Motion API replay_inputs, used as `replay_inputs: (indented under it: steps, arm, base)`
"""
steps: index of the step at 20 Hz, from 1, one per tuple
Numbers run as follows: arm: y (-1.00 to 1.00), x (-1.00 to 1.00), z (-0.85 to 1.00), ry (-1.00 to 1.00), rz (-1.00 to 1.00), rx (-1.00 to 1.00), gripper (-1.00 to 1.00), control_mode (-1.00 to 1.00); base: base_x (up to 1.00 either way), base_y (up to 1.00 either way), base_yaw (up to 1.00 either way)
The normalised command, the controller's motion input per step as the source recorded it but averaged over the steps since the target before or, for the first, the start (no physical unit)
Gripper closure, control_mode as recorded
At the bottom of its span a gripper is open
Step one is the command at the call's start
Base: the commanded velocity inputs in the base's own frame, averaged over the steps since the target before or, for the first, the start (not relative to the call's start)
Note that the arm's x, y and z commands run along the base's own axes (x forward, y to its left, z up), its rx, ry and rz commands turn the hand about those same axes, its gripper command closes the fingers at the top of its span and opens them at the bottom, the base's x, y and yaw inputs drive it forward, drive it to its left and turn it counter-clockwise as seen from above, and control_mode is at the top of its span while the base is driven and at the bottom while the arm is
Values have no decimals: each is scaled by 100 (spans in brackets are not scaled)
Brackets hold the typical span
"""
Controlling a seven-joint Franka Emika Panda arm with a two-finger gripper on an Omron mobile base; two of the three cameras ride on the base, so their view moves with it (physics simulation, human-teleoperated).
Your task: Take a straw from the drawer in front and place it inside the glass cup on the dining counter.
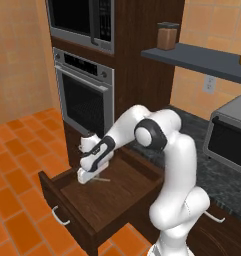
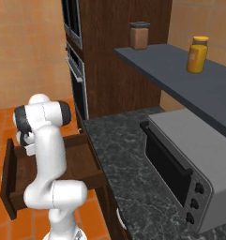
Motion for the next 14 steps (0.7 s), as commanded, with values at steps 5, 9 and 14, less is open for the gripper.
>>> replay_inputs:
  steps: [5,9,14]
  arm:
    - [-22,-26,100,-17,-43,0,100,-100]
    - [-31,-23,100,-14,-43,0,100,-100]
    - [-53,-19,99,-5,-36,0,100,-100]
  base:
    - [0,0,0]
    - [0,0,0]
    - [0,0,0]
